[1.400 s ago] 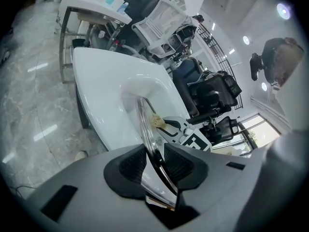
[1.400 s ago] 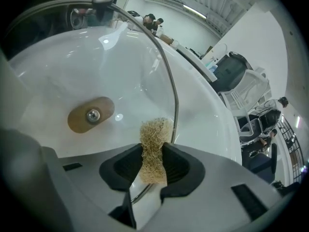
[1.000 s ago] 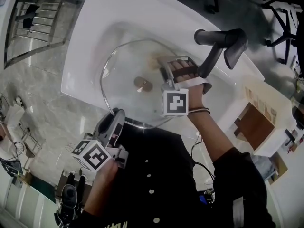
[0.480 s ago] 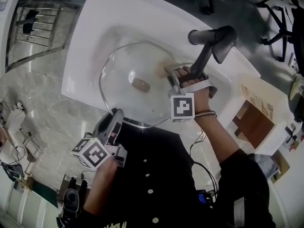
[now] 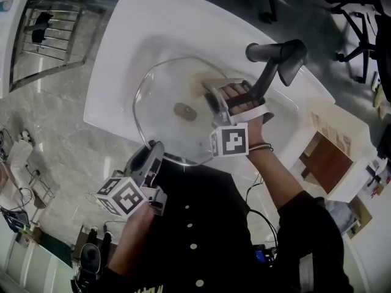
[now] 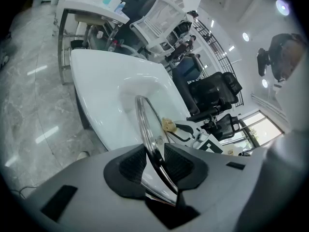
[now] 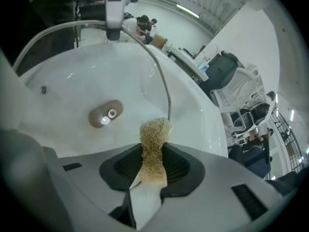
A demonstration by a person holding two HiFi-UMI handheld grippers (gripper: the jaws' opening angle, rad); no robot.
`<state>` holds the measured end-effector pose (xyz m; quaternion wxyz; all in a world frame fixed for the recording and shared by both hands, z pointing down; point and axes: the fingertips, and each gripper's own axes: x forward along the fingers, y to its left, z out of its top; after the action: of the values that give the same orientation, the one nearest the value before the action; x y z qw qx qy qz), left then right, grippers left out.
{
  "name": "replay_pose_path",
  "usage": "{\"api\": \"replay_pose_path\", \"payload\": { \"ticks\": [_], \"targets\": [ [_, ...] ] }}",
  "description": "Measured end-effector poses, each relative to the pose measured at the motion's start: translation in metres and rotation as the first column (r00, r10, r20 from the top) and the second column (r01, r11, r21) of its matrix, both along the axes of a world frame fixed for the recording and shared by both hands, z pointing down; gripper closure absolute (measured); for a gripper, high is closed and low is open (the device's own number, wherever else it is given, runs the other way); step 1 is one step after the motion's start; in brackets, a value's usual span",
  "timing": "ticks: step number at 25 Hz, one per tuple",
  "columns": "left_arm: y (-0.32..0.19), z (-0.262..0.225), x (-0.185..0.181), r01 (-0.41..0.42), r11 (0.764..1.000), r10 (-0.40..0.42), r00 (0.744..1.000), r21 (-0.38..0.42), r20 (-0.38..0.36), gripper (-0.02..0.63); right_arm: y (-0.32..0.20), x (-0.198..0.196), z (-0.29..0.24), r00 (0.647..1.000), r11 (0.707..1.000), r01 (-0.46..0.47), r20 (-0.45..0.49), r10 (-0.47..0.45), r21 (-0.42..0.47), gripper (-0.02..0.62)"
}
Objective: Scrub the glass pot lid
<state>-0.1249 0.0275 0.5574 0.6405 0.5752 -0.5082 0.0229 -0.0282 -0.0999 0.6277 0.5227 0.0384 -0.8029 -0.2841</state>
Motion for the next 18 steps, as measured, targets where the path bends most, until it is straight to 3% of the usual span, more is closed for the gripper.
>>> {"api": "replay_pose_path", "payload": {
  "ticks": [6, 10, 18],
  "targets": [
    [-0.001, 0.000, 0.000, 0.005, 1.000, -0.005, 1.000, 0.001, -0.005, 0.474, 0.000, -0.072, -0.009, 0.980, 0.996, 0.086, 0.176, -0.090, 0.030, 0.459],
    [0.000, 0.001, 0.001, 0.006, 1.000, -0.006, 1.000, 0.001, -0.006, 0.474, 0.001, -0.093, -0.006, 0.969, 0.991, 0.128, 0.208, -0.134, 0.041, 0.460],
    [0.000, 0.002, -0.001, 0.015, 1.000, -0.015, 1.000, -0.006, -0.015, 0.476, 0.000, -0.101, 0.001, 0.963, 0.980, 0.198, 0.180, -0.201, 0.031, 0.460]
  ]
}}
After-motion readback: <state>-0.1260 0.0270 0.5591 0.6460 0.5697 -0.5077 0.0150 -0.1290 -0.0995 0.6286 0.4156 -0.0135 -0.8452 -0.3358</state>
